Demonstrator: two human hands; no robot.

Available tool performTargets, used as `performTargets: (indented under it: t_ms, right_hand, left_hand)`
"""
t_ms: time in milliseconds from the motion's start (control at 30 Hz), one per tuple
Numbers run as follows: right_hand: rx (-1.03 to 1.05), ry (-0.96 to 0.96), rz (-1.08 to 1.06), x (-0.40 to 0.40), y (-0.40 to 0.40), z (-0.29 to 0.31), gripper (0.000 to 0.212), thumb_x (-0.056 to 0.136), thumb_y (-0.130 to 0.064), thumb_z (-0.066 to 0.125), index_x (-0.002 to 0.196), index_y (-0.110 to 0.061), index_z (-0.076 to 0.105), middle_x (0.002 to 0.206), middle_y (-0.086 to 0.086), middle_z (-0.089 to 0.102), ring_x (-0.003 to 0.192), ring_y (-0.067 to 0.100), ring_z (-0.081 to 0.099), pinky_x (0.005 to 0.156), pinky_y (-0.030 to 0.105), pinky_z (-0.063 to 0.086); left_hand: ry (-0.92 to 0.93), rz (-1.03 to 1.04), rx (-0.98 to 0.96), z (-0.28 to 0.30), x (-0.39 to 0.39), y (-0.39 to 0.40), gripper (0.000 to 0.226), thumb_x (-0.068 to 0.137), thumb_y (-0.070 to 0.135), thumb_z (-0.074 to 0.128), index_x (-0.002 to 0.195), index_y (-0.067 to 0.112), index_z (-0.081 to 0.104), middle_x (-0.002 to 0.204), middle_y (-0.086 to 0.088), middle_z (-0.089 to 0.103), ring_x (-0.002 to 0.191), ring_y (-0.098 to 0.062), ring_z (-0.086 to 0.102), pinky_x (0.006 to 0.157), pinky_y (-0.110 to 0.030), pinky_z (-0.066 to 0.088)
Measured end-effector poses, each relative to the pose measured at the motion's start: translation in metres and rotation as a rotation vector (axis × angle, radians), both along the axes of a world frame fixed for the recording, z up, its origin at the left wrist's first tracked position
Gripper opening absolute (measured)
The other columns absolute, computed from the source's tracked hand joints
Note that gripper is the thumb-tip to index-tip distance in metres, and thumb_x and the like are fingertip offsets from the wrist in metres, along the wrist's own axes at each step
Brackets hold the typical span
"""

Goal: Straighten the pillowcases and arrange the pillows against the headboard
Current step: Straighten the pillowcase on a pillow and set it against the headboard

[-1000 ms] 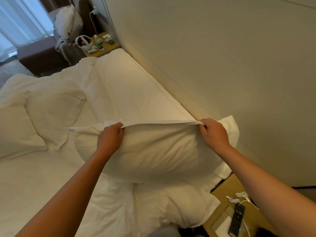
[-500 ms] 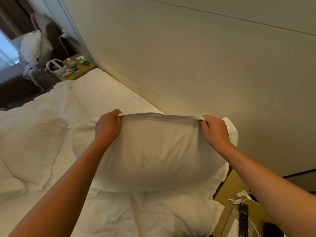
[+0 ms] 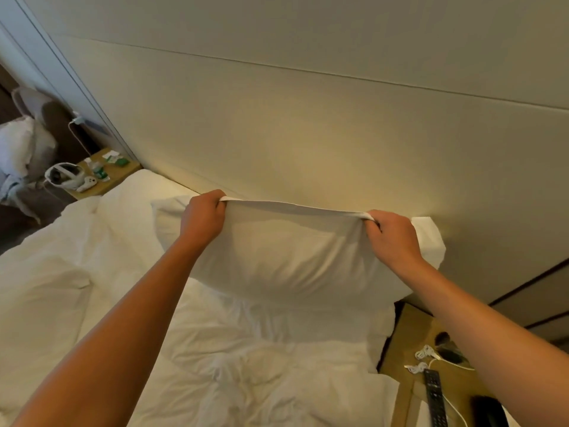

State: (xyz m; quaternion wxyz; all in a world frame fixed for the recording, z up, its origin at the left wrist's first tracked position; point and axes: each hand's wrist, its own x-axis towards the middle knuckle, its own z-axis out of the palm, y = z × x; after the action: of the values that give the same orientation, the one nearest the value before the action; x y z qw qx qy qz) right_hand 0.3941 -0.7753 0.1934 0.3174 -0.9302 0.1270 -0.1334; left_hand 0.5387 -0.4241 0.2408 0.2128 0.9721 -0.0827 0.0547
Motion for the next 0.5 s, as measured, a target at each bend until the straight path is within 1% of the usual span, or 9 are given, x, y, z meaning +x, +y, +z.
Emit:
performTargets:
  t_ms: [167,233,300,367,500]
  right_hand:
    - [0.016,0.144,0.058,-0.018,0.012,-0.021,0.036,0.104,-0.025,0.054,0.068,-0.026,0.059,0.065,-0.005,0.060,0.065,0.026,0.059,0.060,0.042,0.047]
    - [0.011,0.169,0.088,-0.027,0.017,-0.027,0.037,0.103,-0.026,0.056,0.066,-0.027,0.058,0.062,-0.007,0.059,0.063,0.025,0.058,0.059,0.043,0.047]
    - [0.005,0.156,0.095,-0.029,0.021,-0.025,0.035,0.102,-0.027,0.056,0.068,-0.025,0.060,0.063,-0.007,0.061,0.062,0.025,0.059,0.060,0.044,0.050]
    - [0.011,0.108,0.085,-0.023,0.022,-0.015,0.037,0.103,-0.027,0.056,0.066,-0.023,0.059,0.063,-0.005,0.063,0.062,0.024,0.059,0.060,0.045,0.051]
    - [0.006,0.007,0.057,-0.009,0.024,0.007,0.041,0.103,-0.030,0.056,0.064,-0.017,0.056,0.059,0.000,0.061,0.059,0.028,0.058,0.058,0.046,0.050]
  left_hand:
    - [0.085,0.006,0.059,-0.030,-0.015,0.010,0.028,0.103,0.018,0.045,0.107,0.015,0.073,0.105,-0.012,0.073,0.097,-0.033,0.067,0.082,-0.043,0.055]
    - [0.116,0.032,0.068,-0.044,-0.024,0.014,0.029,0.104,0.018,0.044,0.108,0.015,0.072,0.105,-0.012,0.073,0.097,-0.033,0.068,0.080,-0.041,0.054]
    - [0.099,0.053,0.064,-0.047,-0.026,0.019,0.029,0.105,0.018,0.044,0.108,0.015,0.072,0.105,-0.011,0.073,0.096,-0.032,0.068,0.078,-0.040,0.052]
    - [0.048,0.064,0.052,-0.040,-0.019,0.021,0.029,0.105,0.019,0.043,0.110,0.016,0.072,0.108,-0.011,0.074,0.097,-0.031,0.067,0.079,-0.040,0.051]
    - [-0.056,0.072,-0.009,-0.018,0.002,0.018,0.030,0.106,0.021,0.044,0.117,0.016,0.071,0.114,-0.012,0.073,0.103,-0.033,0.067,0.089,-0.044,0.053]
